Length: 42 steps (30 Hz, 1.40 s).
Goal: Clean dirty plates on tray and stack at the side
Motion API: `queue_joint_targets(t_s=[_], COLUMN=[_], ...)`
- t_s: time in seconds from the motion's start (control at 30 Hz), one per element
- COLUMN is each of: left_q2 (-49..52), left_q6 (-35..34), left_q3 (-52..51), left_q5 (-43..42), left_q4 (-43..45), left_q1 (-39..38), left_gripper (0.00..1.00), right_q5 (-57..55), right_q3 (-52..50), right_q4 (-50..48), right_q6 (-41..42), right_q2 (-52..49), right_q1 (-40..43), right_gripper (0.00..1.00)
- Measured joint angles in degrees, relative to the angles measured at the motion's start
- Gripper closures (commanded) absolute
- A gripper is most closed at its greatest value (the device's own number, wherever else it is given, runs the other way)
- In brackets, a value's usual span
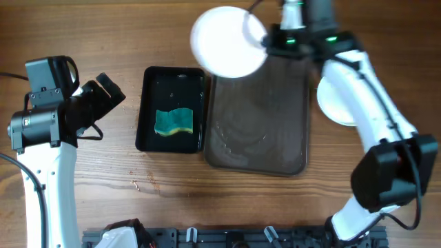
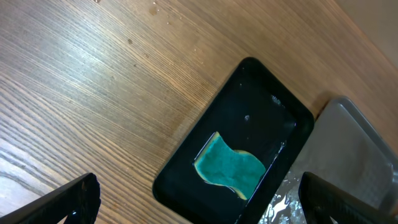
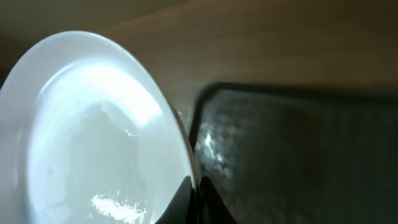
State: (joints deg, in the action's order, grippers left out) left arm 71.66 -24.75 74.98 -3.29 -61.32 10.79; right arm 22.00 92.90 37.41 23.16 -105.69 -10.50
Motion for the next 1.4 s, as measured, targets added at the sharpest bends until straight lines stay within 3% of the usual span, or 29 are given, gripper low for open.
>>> queue_joint_targets(t_s=[0.13,0.23,0.37,0.47,0.5,0.53,0.57,0.63,0.77,0.87,0.93,1.0,1.17,1.3,1.4], left_q2=[0.0,0.0,0.0,0.0,0.0,0.0,0.0,0.0,0.0,0.0,0.0,0.0,0.0,0.0,0.0], left_q6=[0.0,0.0,0.0,0.0,0.0,0.0,0.0,0.0,0.0,0.0,0.0,0.0,0.0,0.0,0.0], left_q3=[0.0,0.0,0.0,0.0,0.0,0.0,0.0,0.0,0.0,0.0,0.0,0.0,0.0,0.0,0.0], left_q5=[0.0,0.0,0.0,0.0,0.0,0.0,0.0,0.0,0.0,0.0,0.0,0.0,0.0,0.0,0.0], left_q4=[0.0,0.0,0.0,0.0,0.0,0.0,0.0,0.0,0.0,0.0,0.0,0.0,0.0,0.0,0.0], left_q1=[0.0,0.0,0.0,0.0,0.0,0.0,0.0,0.0,0.0,0.0,0.0,0.0,0.0,0.0,0.0], left_gripper=[0.00,0.00,0.00,0.00,0.00,0.00,0.00,0.00,0.00,0.00,0.00,0.00,0.00,0.00,0.00], right_q5=[-3.5,-9.0,-12.2,-13.5,-13.5,-13.5,-13.5,-13.3,-10.9,-7.0,-0.2,7.8,17.0,18.5,16.8], right_q3=[0.0,0.0,-0.6,-6.1,-7.8,-10.1,-12.3,-15.8,-16.4,-16.4,-16.1,-15.3,-14.7,-14.7,-14.8], right_q4=[15.4,20.9,24.5,23.6,23.4,23.0,22.9,20.8,18.7,17.5,16.5,16.4,21.7,21.9,24.0], right_q6=[5.8,8.2,8.1,7.9,7.8,7.6,7.6,6.1,2.2,-1.7,-5.9,-10.8,-13.0,-1.7,1.9], right_q2=[1.0,1.0,-0.1,-1.2,-1.6,-1.8,-2.1,-2.5,-1.9,5.8,16.5,26.6,39.3,41.5,41.5], right_q1=[15.9,29.3,40.5,42.6,42.5,42.2,41.8,40.4,36.5,33.9,30.1,24.6,11.9,8.7,8.7], right_gripper=[0.96,0.96,0.96,0.96,0.96,0.89,0.72,0.50,0.35,0.31,0.26,0.01,0.00,0.00,0.00])
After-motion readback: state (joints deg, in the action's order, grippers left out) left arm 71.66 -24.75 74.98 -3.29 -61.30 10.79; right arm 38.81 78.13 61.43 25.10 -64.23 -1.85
